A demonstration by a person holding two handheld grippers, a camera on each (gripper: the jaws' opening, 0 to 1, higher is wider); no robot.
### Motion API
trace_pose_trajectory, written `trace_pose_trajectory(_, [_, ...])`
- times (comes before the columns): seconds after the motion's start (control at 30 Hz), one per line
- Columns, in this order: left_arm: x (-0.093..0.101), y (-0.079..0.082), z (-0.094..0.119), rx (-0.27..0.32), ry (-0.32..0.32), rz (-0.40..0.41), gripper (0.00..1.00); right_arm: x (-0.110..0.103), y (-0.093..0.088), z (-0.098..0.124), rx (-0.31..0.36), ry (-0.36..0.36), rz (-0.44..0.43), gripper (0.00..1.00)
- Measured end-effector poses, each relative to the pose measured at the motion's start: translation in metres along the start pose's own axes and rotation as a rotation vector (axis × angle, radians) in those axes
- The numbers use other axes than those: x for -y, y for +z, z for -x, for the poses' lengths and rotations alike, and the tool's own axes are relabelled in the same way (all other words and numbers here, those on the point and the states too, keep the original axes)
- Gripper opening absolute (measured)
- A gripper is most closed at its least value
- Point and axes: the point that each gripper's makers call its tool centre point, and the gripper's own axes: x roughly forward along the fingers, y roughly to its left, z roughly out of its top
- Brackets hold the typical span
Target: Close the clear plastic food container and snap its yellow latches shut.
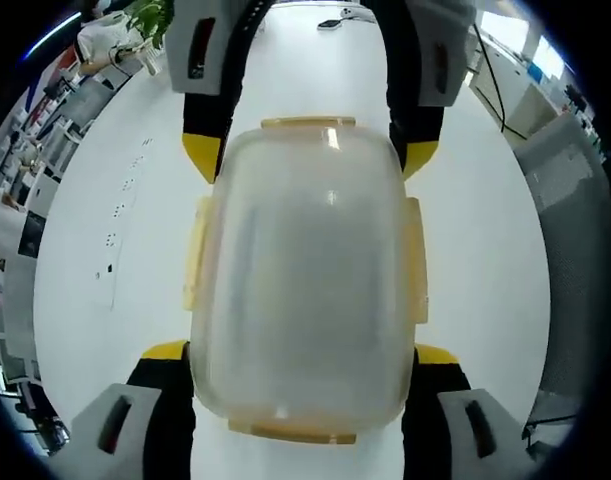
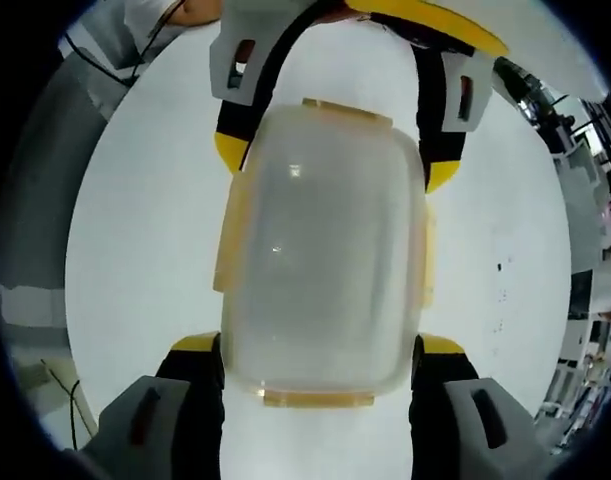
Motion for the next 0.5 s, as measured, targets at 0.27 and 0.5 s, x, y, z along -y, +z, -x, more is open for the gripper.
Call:
trace_pose_trajectory(0.27, [-0.0042, -0.0010, 0.0000, 0.005, -0.003, -0.007, 0.84, 0.0030, 0.0012, -0.0004, 0.008, -0.005, -0.015, 0.74])
trace_pose_trajectory(0.5, [-0.0045, -0.0005, -0.0004, 0.022, -0.004, -0.003, 0.84, 0.0035, 0.0017, -0.0006, 0.061, -0.012, -0.026, 0.74])
